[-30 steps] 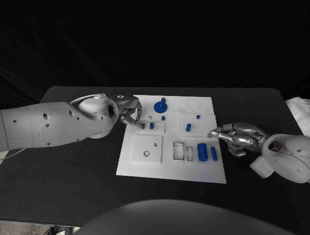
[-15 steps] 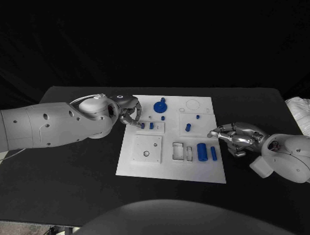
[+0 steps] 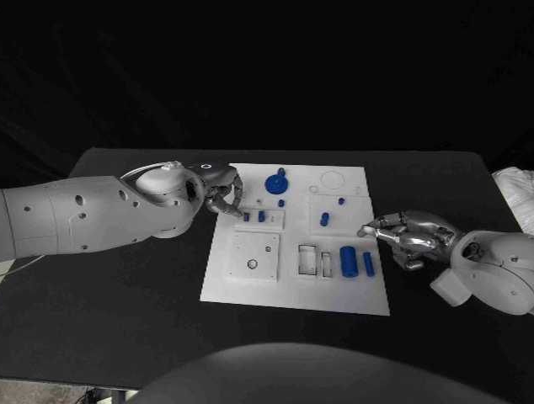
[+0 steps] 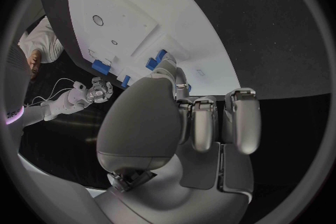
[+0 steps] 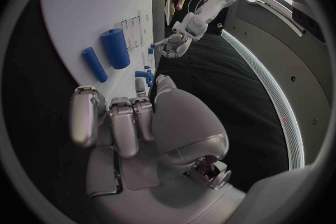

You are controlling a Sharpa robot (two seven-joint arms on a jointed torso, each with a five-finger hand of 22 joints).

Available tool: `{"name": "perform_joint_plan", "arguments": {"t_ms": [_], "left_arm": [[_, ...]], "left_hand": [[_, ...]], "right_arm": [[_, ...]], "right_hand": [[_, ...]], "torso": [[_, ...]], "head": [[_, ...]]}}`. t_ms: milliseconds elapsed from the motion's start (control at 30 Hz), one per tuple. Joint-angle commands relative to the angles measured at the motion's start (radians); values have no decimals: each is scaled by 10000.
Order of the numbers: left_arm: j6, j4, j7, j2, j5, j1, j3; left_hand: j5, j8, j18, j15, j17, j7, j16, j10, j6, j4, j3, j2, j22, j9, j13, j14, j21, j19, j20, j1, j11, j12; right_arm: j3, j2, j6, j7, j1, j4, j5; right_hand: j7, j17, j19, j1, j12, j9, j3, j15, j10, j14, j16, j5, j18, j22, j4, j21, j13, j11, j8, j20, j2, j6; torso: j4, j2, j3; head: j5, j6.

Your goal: Assemble the parts on the task board

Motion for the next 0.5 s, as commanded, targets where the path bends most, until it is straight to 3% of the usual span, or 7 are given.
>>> {"name": "perform_joint_plan", "arguments": {"t_ms": [33,500], "left_arm": [[-22,4,-87,21,57,-5,6],[55,2,-56,18,61,-9,6]], "left_hand": [[41,-51,88,36,2632,37,25,1059,-63,-13,52,47,2313,-15,2634,1052,-67,581,29,-53,-23,24],[-7,-49,102,48,2632,57,25,1059,-57,-3,-8,-108,2294,-2,2634,1052,-128,556,42,-26,-4,24]], "right_arm": [[-1,10,185,19,-11,5,-62],[-1,15,183,21,-18,-1,-62]], "right_hand": [[2,2631,44,139,-35,-10,62,-86,1564,1043,34,35,-24,1864,18,9,595,-498,-40,-21,75,-55],[2,2631,49,148,-35,-10,75,-85,1564,1043,34,41,-25,1865,13,12,595,-498,-42,-21,66,-60]], "torso": [[-5,1,-2],[-8,-1,2]], "head": [[6,1],[30,1]]}}
